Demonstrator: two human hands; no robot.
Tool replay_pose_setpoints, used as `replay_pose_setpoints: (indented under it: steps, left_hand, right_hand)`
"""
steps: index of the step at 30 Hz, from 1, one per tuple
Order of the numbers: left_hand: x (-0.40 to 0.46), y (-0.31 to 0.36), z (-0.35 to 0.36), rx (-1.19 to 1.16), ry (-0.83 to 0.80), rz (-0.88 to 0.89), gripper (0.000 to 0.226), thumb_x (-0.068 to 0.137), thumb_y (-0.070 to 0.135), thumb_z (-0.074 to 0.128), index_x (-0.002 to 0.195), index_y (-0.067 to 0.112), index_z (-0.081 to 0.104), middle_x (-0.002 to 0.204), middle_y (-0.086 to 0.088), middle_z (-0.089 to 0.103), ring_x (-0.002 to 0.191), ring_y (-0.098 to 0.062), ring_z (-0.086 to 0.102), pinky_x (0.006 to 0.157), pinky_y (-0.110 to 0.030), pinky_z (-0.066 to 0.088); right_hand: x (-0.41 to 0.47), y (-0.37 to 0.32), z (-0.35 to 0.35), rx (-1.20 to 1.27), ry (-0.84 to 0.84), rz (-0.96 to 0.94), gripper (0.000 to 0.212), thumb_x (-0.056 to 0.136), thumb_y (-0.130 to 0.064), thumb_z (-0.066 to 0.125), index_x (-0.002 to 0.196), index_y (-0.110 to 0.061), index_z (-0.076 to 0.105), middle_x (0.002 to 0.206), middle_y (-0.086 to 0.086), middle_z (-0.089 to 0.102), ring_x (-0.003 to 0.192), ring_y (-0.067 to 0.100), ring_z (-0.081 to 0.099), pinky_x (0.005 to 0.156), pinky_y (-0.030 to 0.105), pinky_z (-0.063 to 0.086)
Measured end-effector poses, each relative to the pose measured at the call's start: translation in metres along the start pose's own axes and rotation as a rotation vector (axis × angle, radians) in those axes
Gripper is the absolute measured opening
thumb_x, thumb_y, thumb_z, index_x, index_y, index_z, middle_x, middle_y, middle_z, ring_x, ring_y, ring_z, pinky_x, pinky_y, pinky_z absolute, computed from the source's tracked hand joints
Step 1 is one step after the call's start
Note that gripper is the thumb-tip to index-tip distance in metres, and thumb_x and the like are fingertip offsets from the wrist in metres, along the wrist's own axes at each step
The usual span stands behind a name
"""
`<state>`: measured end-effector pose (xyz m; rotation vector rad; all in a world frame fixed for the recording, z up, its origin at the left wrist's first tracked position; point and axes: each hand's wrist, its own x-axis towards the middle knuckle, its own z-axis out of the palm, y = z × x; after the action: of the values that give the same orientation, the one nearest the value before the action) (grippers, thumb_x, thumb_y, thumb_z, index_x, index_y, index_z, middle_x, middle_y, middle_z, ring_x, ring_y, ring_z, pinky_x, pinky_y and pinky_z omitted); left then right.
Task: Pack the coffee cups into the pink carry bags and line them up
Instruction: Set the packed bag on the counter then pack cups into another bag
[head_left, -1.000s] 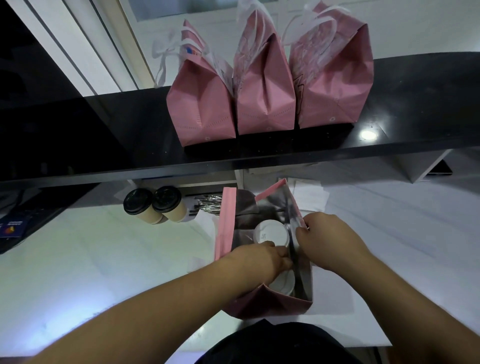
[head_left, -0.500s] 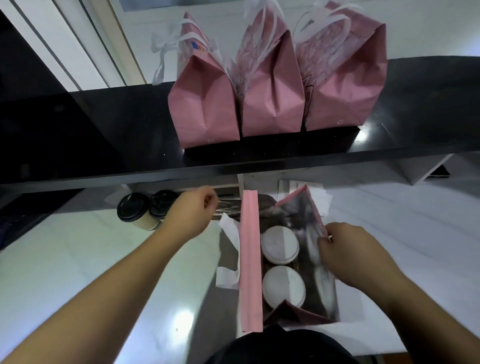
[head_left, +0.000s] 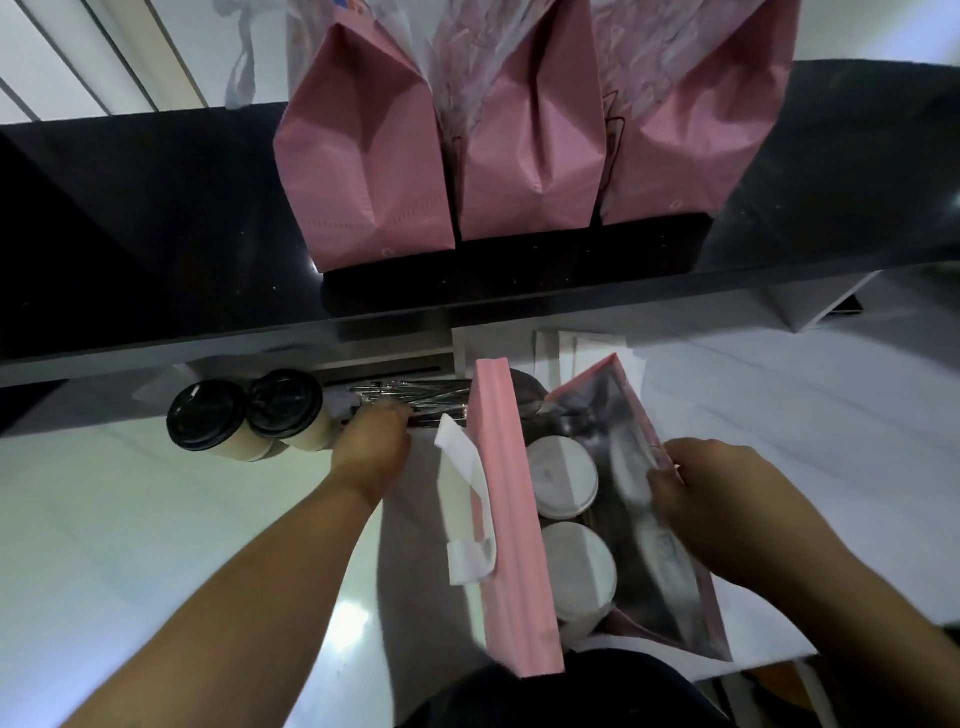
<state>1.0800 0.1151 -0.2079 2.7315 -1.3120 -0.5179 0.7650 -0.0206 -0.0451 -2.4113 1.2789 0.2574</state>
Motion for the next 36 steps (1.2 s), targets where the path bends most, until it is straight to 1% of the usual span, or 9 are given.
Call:
replay_pose_setpoints:
  steps: [5,8,12,17,23,27,29,31,36]
  left_hand:
    - [0.005,-0.010,0.014,0.002,0.000,-0.012,0.047,0.090,0.005,0.058,0.130,0.024,0.072,0.128,-0.006,0.065,0.120,-0.029,0.060,0.095,-0.035,0.052]
    - [0.006,-0.013,0.017,0.042,0.028,0.006,0.041,0.088,0.006,0.058,0.121,0.024,0.075,0.119,-0.005,0.068,0.114,-0.028,0.062,0.089,-0.034,0.052]
    - [0.007,-0.012,0.015,0.111,0.011,0.039,0.034,0.090,0.008,0.055,0.113,0.022,0.075,0.113,-0.006,0.072,0.106,-0.028,0.067,0.080,-0.033,0.053]
    - [0.015,-0.012,0.013,0.099,-0.093,0.090,0.029,0.097,0.017,0.053,0.119,0.024,0.071,0.119,-0.005,0.069,0.109,-0.027,0.067,0.082,-0.033,0.054]
    - [0.013,-0.007,0.023,0.131,-0.135,0.138,0.034,0.102,0.024,0.050,0.131,0.018,0.066,0.128,-0.011,0.066,0.114,-0.032,0.066,0.088,-0.037,0.054]
    - [0.005,-0.006,0.023,0.088,-0.160,0.133,0.024,0.100,0.027,0.050,0.115,0.028,0.069,0.117,-0.010,0.069,0.106,-0.033,0.067,0.078,-0.035,0.052]
    - [0.000,-0.008,0.020,0.019,-0.210,0.104,0.024,0.093,0.027,0.053,0.088,0.049,0.060,0.095,-0.002,0.066,0.094,-0.031,0.068,0.068,-0.033,0.048]
    - [-0.004,-0.010,0.020,-0.064,-0.224,0.072,0.033,0.087,0.026,0.055,0.076,0.057,0.052,0.073,0.007,0.054,0.078,-0.026,0.063,0.060,-0.029,0.041]
    - [-0.022,-0.015,0.011,-0.152,-0.167,0.054,0.025,0.098,0.030,0.053,0.075,0.019,0.056,0.077,0.004,0.064,0.076,-0.016,0.053,0.066,-0.026,0.042]
  right_hand:
    - [-0.003,-0.003,-0.003,0.006,-0.010,0.035,0.031,0.100,-0.031,0.049,0.072,-0.026,0.060,0.063,-0.006,0.064,0.058,0.008,0.060,0.048,0.025,0.039]
    - [-0.004,-0.004,-0.002,0.011,0.005,0.050,0.033,0.100,-0.029,0.049,0.068,-0.024,0.057,0.060,-0.004,0.061,0.057,0.010,0.058,0.047,0.025,0.035]
    - [-0.003,-0.004,-0.002,0.011,-0.002,0.048,0.031,0.101,-0.030,0.048,0.076,-0.022,0.064,0.064,-0.003,0.065,0.059,0.012,0.061,0.050,0.027,0.043]
    - [-0.002,-0.002,0.000,0.006,0.021,0.058,0.033,0.101,-0.028,0.048,0.071,-0.019,0.060,0.061,0.000,0.062,0.058,0.015,0.059,0.050,0.030,0.040]
    - [-0.003,-0.002,0.000,0.020,0.004,0.062,0.031,0.101,-0.027,0.047,0.077,-0.020,0.064,0.066,0.000,0.065,0.061,0.014,0.062,0.058,0.033,0.052]
    - [-0.003,0.001,0.000,0.013,0.012,0.053,0.031,0.101,-0.027,0.048,0.078,-0.017,0.066,0.068,0.001,0.066,0.062,0.016,0.062,0.062,0.038,0.055]
    - [-0.003,0.002,0.001,0.007,0.019,0.048,0.032,0.102,-0.028,0.047,0.077,-0.017,0.065,0.068,0.000,0.066,0.062,0.016,0.062,0.060,0.036,0.053]
    - [-0.003,0.003,0.002,0.003,0.023,0.038,0.033,0.103,-0.029,0.047,0.076,-0.018,0.063,0.068,0.000,0.065,0.061,0.016,0.062,0.058,0.034,0.051]
    - [0.001,0.003,0.002,-0.001,-0.020,0.025,0.029,0.103,-0.030,0.046,0.082,-0.023,0.064,0.072,-0.003,0.066,0.065,0.012,0.062,0.055,0.028,0.048]
